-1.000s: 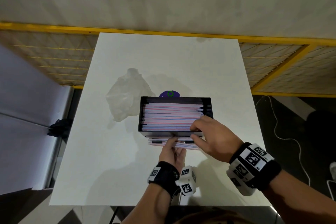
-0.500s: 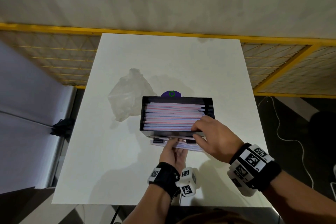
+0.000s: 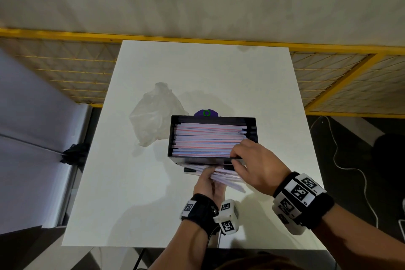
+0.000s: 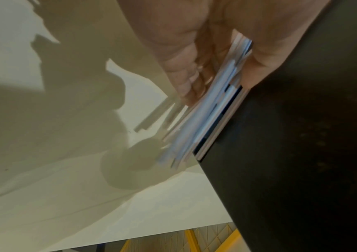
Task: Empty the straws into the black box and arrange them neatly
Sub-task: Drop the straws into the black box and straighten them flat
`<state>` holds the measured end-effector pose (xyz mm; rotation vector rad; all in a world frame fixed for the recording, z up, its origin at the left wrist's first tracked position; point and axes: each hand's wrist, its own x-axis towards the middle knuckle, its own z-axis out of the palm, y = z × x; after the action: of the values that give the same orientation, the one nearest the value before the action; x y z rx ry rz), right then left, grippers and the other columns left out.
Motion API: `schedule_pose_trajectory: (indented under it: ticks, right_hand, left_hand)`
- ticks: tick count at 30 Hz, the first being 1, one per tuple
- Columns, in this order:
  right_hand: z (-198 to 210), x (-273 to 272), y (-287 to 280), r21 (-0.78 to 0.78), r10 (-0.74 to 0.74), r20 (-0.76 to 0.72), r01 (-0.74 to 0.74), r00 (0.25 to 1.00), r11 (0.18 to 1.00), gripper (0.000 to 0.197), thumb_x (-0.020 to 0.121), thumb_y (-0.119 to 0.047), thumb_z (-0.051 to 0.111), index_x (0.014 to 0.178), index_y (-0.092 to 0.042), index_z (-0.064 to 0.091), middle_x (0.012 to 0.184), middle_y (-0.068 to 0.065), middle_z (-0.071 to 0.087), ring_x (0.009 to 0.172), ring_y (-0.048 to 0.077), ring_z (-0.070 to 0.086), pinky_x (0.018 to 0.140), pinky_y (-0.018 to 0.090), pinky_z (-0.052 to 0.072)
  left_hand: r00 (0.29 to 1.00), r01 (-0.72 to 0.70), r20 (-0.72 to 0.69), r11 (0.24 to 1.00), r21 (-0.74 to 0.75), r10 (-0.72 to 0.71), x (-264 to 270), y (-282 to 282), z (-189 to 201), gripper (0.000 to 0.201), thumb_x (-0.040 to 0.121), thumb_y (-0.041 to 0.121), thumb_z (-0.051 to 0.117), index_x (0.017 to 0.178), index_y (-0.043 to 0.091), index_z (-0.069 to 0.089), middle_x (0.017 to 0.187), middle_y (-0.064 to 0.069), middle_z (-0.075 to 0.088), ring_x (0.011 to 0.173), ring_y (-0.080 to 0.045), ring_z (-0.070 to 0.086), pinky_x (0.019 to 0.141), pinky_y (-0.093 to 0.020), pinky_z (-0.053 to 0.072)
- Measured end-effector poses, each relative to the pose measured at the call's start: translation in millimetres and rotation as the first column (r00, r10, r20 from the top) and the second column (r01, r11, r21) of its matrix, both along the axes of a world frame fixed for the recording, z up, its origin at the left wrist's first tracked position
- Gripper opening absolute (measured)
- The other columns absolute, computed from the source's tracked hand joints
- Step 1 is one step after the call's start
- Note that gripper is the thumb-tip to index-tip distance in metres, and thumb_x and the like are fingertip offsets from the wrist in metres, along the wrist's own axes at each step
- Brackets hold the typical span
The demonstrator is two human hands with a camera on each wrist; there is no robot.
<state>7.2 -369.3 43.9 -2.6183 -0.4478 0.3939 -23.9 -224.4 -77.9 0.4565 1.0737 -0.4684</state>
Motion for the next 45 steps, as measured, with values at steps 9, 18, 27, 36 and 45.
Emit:
schedule_pose_trajectory:
  ticks: [9, 18, 27, 36, 45]
  right_hand:
    - [-1, 1, 1, -0.026, -0.037, -0.041, 0.036, 0.998, 0.999, 0.016, 0.1, -0.025, 0.053, 0.106, -0.018, 0.066, 0.103, -0.002, 0.057, 0.093, 0.018, 0.054, 0.08, 0.028, 0.043]
    - [-1, -1, 0, -0.005, -0.034, -0.02, 0.034, 0.999, 0.999, 0.016, 0.1, -0.024, 0.053, 0.106, -0.016, 0.066, 0.104, 0.001, 0.058, 0.095, 0.02, 0.056, 0.084, 0.032, 0.046]
    - [4, -2, -4, 0.07, -0.065, -0.066, 0.07, 0.996, 0.995, 0.012, 0.099, -0.027, 0.057, 0.104, -0.019, 0.063, 0.104, -0.003, 0.057, 0.095, 0.018, 0.057, 0.087, 0.037, 0.049]
    - [49, -4, 13, 0.442, -0.004, -0.333, 0.16, 0.943, 0.882, 0.047, 0.088, -0.06, 0.063, 0.124, -0.03, 0.06, 0.108, -0.012, 0.068, 0.099, 0.002, 0.065, 0.092, 0.027, 0.052]
    - [79, 37, 29, 0.552, -0.019, -0.422, 0.274, 0.906, 0.788, 0.029, 0.088, -0.034, 0.049, 0.099, -0.011, 0.061, 0.094, 0.011, 0.058, 0.087, 0.018, 0.055, 0.085, 0.042, 0.044]
  left_hand:
    - [0.998, 0.067, -0.019, 0.997, 0.035, -0.066, -3, 7, 13, 0.015, 0.101, 0.008, 0.051, 0.112, 0.004, 0.06, 0.11, -0.021, 0.072, 0.092, -0.035, 0.07, 0.058, -0.04, 0.064]
    - [0.972, 0.236, 0.05, 0.954, -0.185, -0.231, -19, 24, 44, 0.016, 0.105, 0.003, 0.043, 0.093, 0.006, 0.053, 0.089, -0.024, 0.072, 0.085, -0.038, 0.067, 0.071, -0.048, 0.058]
    - [0.959, 0.176, 0.227, 0.984, -0.014, -0.168, -24, 60, 111, 0.03, 0.108, 0.018, 0.04, 0.08, 0.011, 0.049, 0.073, -0.009, 0.042, 0.07, -0.025, 0.048, 0.084, -0.039, 0.048]
    - [0.708, 0.012, 0.653, 0.93, 0.368, -0.268, 15, 49, 179, 0.02, 0.105, 0.033, 0.049, 0.101, 0.014, 0.054, 0.089, -0.006, 0.059, 0.086, -0.026, 0.062, 0.084, -0.048, 0.052]
    - [0.613, -0.015, 0.678, 0.853, 0.522, -0.405, 77, 27, 178, 0.014, 0.11, 0.026, 0.042, 0.109, 0.018, 0.054, 0.116, -0.001, 0.07, 0.101, -0.01, 0.066, 0.085, -0.039, 0.052]
